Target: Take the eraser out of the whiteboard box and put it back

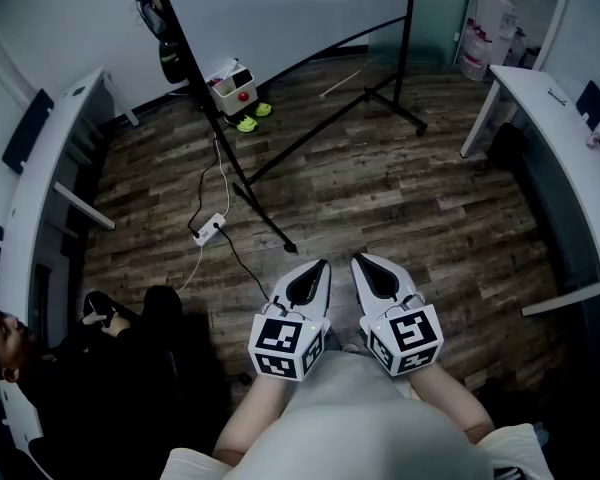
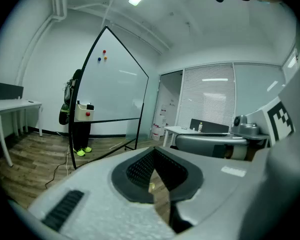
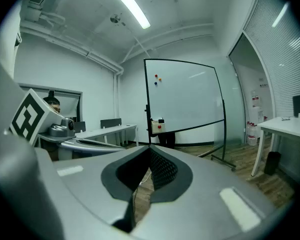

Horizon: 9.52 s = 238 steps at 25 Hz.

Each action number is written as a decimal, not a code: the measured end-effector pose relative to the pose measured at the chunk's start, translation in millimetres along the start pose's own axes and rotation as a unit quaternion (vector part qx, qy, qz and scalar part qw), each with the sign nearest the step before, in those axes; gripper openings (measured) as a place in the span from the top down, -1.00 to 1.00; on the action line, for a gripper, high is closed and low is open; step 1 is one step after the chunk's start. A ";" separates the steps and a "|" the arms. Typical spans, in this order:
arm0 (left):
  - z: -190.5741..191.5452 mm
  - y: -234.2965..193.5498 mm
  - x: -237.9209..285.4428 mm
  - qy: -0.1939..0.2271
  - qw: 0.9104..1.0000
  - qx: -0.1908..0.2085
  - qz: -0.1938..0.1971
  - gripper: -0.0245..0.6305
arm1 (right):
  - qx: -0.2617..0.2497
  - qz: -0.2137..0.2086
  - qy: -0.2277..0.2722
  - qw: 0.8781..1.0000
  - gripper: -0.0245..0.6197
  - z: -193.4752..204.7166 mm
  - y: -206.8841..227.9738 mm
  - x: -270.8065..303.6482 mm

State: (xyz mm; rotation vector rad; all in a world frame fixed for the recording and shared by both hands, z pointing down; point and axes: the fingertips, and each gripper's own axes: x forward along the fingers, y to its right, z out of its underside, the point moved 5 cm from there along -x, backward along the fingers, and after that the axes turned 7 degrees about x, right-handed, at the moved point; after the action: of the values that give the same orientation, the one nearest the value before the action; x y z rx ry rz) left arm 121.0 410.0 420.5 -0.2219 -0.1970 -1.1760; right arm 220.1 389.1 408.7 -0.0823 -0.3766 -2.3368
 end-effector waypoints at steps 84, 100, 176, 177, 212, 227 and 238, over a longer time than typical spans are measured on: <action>-99.3 -313.7 231.1 -0.001 0.999 -0.026 -0.038 0.92 | 0.018 -0.075 0.008 0.997 0.91 -117.7 88.7 378.6; -105.3 -348.8 240.9 0.002 0.996 -0.048 -0.080 0.92 | 0.021 -0.106 0.003 0.994 0.91 -132.2 92.0 422.2; -116.2 -462.7 310.1 0.041 0.886 -0.157 -0.434 0.92 | -0.146 -0.447 -0.082 0.878 0.18 -155.6 115.9 657.5; -116.0 -462.7 310.2 0.041 0.886 -0.157 -0.434 0.92 | -0.147 -0.447 -0.081 0.878 0.19 -155.6 115.7 657.3; -118.8 -455.8 305.7 0.044 0.887 -0.148 -0.435 0.92 | -0.158 -0.431 -0.055 0.887 0.30 -164.4 116.1 652.2; -120.4 -449.8 306.2 0.047 0.886 -0.144 -0.439 0.92 | -0.159 -0.432 -0.026 0.887 0.30 -181.9 115.4 647.4; -122.0 -442.8 302.9 0.042 0.889 -0.138 -0.435 0.92 | -0.162 -0.432 0.002 0.887 0.31 -194.5 112.4 643.7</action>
State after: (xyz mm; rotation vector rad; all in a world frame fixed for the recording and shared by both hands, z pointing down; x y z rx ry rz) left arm -172.5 -55.4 414.8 -0.3474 -0.0420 -2.1134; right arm -150.6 -181.1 359.9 -0.0800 0.0134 -3.2702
